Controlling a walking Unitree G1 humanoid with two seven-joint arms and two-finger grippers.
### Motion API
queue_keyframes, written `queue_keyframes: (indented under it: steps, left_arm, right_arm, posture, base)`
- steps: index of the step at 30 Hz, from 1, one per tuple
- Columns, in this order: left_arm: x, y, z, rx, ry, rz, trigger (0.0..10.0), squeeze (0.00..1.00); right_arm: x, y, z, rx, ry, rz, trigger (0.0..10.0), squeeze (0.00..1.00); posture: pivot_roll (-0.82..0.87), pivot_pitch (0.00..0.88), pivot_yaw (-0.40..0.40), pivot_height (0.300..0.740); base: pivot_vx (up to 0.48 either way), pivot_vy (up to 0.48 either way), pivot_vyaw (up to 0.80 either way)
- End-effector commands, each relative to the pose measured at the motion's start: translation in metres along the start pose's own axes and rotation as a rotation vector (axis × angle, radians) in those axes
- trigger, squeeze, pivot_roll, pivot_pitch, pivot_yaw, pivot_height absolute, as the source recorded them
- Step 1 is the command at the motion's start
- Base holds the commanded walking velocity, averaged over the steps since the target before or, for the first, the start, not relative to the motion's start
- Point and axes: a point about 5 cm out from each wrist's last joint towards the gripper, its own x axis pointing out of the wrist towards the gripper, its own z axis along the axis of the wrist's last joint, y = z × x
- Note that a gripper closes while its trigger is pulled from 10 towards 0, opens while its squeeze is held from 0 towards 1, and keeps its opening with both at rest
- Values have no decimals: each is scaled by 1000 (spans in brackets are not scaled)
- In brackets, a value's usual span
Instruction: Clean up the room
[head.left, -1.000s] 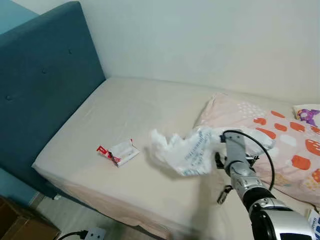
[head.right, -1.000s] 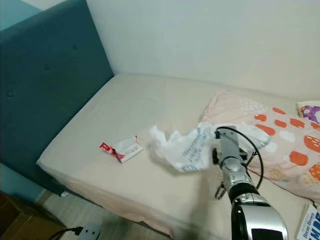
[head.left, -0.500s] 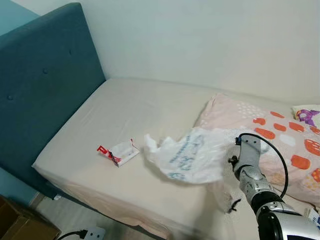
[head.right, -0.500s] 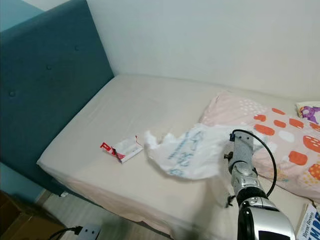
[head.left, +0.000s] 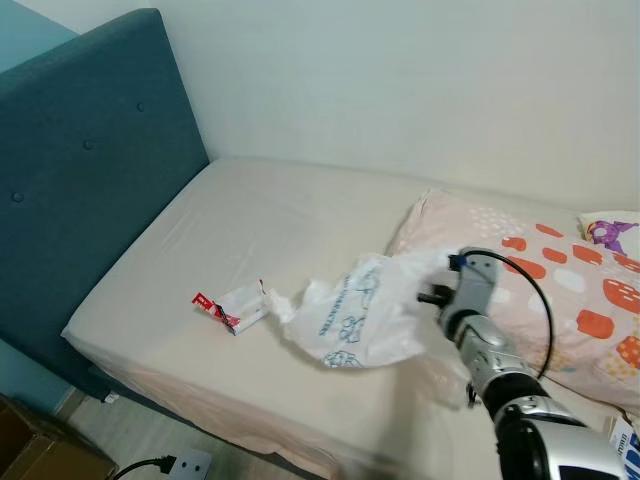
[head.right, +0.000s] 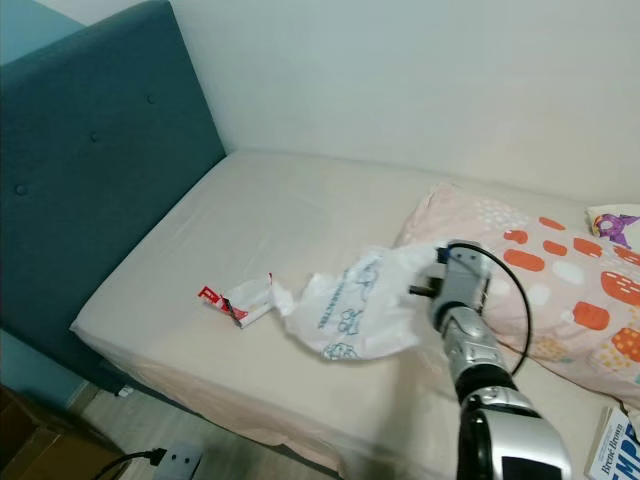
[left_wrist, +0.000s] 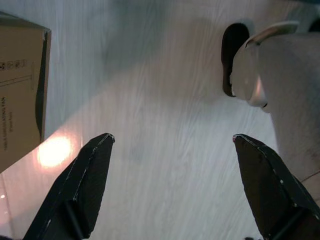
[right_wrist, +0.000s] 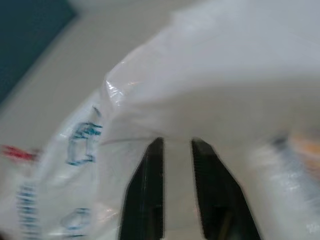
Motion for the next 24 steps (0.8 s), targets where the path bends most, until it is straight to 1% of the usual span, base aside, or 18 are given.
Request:
queue_keyframes:
  steps: [1,2,3,5,8,11,14,16,17,18,19,21,22,24]
  left_arm:
    - [-1,-1,-8,-16,27,3,10000,0]
    - [-1,-1,-8,-16,27,3,10000,0]
    - [-1,-1,-8,-17,27,3,10000,0]
    - [-1,-2,-7,-16,26,1,10000,0]
    - [0,-2,-7,-15,26,0,10000,0]
    - [0,-3,-6,-13,26,-3,10000,0]
    - [0,-3,-6,-13,26,-3,10000,0]
    - [0,-3,-5,-12,25,-5,10000,0]
    - [0,-3,-4,-12,24,-6,10000,0]
    - [0,-3,-4,-12,24,-6,10000,0]
    - [0,-4,-4,-12,24,-6,10000,0]
    - [0,-4,-4,-12,24,-6,10000,0]
    - [0,-4,-4,-12,24,-6,10000,0]
    - [0,-3,-4,-13,24,-5,10000,0]
  right_arm:
    - [-1,-3,9,78,-48,18,10000,1000]
    - [-1,-3,9,78,-48,18,10000,1000]
    - [-2,-7,11,94,-62,8,10000,1000]
    - [-6,-19,19,105,-98,-27,10000,1000]
    - [-8,-23,23,97,-111,-39,10000,1000]
    - [-17,-42,40,43,-165,-110,10000,1000]
    - [-17,-42,40,43,-165,-110,10000,1000]
    - [-26,-56,58,-1,-217,-163,10000,1000]
    - [-29,-61,64,-16,-234,-181,10000,1000]
    - [-29,-61,64,-16,-234,-181,10000,1000]
    - [-32,-66,68,-43,-234,-213,10000,1000]
    - [-36,-76,67,-66,-208,-271,10000,1000]
    - [-36,-76,67,-66,-208,-271,10000,1000]
    - [-38,-84,60,-46,-179,-317,10000,1000]
  posture:
    - [2,92,41,740]
    - [2,92,41,740]
    - [2,92,41,740]
    - [-9,88,42,740]
    - [-13,87,42,740]
    - [-26,89,44,740]
    - [-26,89,44,740]
    - [-34,89,44,740]
    - [-35,89,44,740]
    - [-35,89,44,740]
    - [-36,90,45,740]
    - [-34,91,45,740]
    - [-34,91,45,740]
    - [-27,94,45,740]
  base:
    - [0,0,0]
    - [0,0,0]
    - [0,0,0]
    - [0,0,0]
    - [0,0,0]
    - [0,0,0]
    - [0,0,0]
    - [0,0,0]
    - [0,0,0]
    - [0,0,0]
    - [0,0,0]
    - [0,0,0]
    - [0,0,0]
    - [0,0,0]
